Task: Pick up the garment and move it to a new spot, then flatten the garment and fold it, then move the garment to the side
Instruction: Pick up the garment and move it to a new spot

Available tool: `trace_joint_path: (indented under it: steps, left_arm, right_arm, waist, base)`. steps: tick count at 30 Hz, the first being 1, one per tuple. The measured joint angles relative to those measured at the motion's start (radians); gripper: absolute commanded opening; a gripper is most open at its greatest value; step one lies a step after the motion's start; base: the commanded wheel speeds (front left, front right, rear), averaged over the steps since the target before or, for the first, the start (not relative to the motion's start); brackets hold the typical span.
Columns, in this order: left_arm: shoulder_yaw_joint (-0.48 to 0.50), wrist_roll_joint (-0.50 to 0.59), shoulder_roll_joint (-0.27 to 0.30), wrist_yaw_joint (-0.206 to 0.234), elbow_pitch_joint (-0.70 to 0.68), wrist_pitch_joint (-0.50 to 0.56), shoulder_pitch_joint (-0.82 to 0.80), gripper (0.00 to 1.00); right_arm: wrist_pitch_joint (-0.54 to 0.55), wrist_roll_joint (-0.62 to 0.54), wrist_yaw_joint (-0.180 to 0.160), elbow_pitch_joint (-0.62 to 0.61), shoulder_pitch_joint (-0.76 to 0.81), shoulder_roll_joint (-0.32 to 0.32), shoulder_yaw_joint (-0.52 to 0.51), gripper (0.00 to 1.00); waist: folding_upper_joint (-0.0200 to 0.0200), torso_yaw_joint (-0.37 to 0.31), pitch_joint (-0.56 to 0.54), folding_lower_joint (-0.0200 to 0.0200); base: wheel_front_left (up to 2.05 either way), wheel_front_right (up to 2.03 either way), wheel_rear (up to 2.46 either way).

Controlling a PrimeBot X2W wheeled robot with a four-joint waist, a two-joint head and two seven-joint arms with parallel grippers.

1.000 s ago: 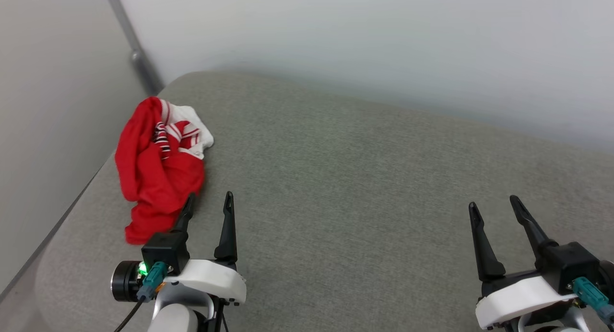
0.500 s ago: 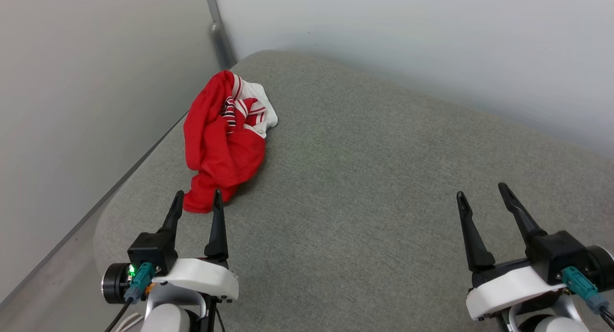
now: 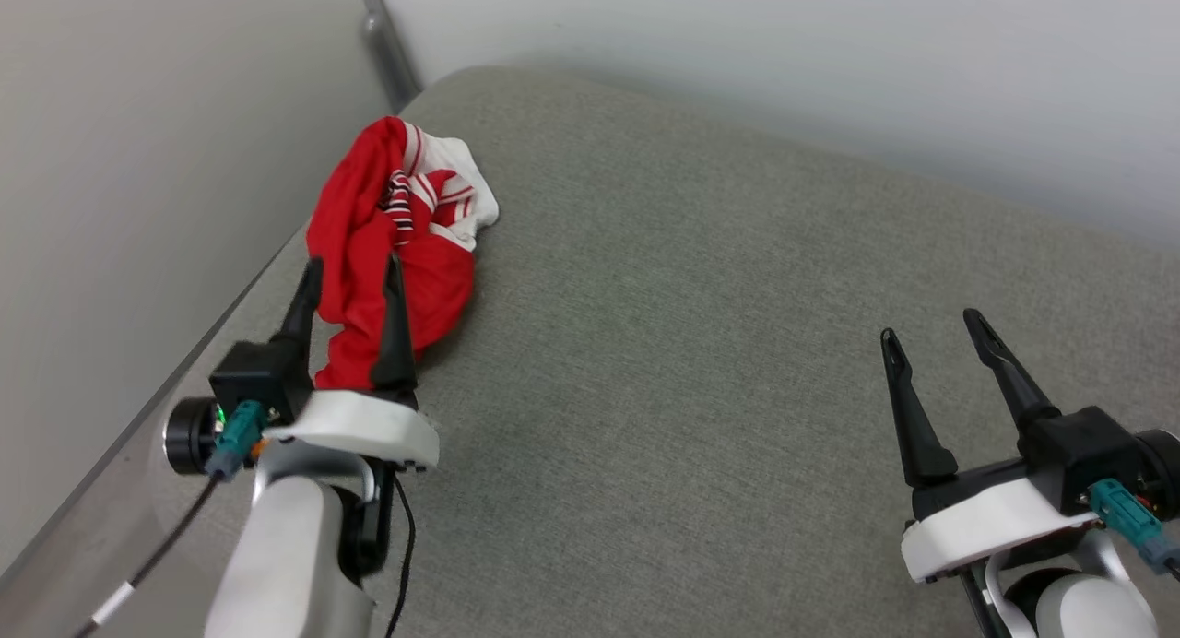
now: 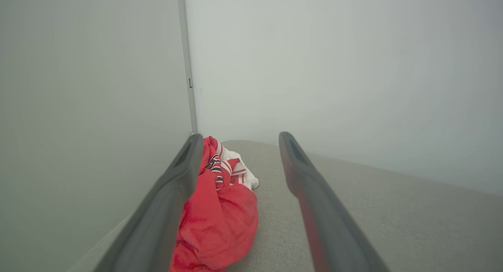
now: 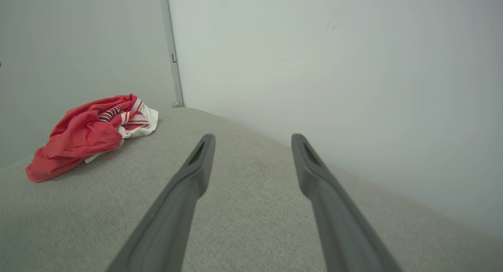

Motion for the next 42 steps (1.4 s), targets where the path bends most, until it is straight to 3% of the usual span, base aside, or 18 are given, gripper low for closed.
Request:
trace_joint_path:
  steps: [9,12,14,21,28,32,33,35,36,42]
  left_arm:
    - [0.083,-0.078,0.1,-0.035,0.12,0.115,-0.3,1.0]
    - [0.11,-0.124,0.179,-0.06,0.185,0.267,-0.41,1.0]
    - [0.116,-0.134,0.198,-0.065,0.2,0.308,-0.43,1.0]
    - [0.138,-0.213,0.356,-0.1,0.365,0.651,-0.496,1.0]
    - [0.156,-0.257,0.435,-0.094,0.494,0.915,-0.458,1.0]
    - [0.192,-0.304,0.456,-0.076,0.528,0.991,-0.447,1.0]
    - [0.204,-0.318,0.456,-0.07,0.529,0.997,-0.445,0.81]
    - [0.216,-0.332,0.45,-0.058,0.528,0.996,-0.442,0.08]
    - [0.216,-0.332,0.45,-0.058,0.528,0.996,-0.442,0.0]
    - [0.205,-0.31,0.426,-0.034,0.507,0.902,-0.42,0.0]
  right_arm:
    - [0.016,0.003,0.0,-0.026,-0.066,-0.037,0.025,1.0]
    - [0.014,0.008,0.0,-0.035,-0.101,-0.048,0.025,1.0]
    - [0.013,0.008,0.0,-0.036,-0.109,-0.05,0.026,1.0]
    - [-0.013,0.011,0.0,-0.025,-0.176,-0.055,0.028,1.0]
    - [-0.044,0.017,0.0,0.013,-0.206,-0.051,0.034,1.0]
    - [-0.056,0.019,0.0,0.03,-0.222,-0.049,0.036,1.0]
    - [-0.057,0.019,0.0,0.033,-0.223,-0.049,0.033,1.0]
    - [-0.057,0.019,0.0,0.037,-0.224,-0.05,0.024,1.0]
    - [-0.057,0.019,0.0,0.037,-0.224,-0.05,0.024,1.0]
    - [-0.056,0.011,0.0,0.042,-0.224,-0.053,0.016,1.0]
  waist:
    - [0.0,-0.086,0.094,0.0]
    - [0.0,-0.136,0.149,0.0]
    - [0.0,-0.148,0.163,0.0]
    - [0.0,-0.237,0.264,0.0001]
    - [0.0,-0.31,0.342,0.0001]
    - [0.0,-0.336,0.367,0.0001]
    - [0.0,-0.34,0.37,0.0001]
    - [0.0,-0.341,0.372,0.0001]
    - [0.0,-0.341,0.372,0.0001]
    - [0.0,-0.326,0.341,0.0001]
  base:
    - [0.0,0.0,0.0]
    - [0.0,0.0,0.0]
    - [0.0,0.0,0.0]
    - [0.0,0.0,0.0]
    - [0.0,0.0,0.0]
    - [0.0,0.0,0.0]
    - [0.0,0.0,0.0]
    - [0.0,0.0,0.0]
    - [0.0,0.0,0.0]
    - [0.0,0.0,0.0]
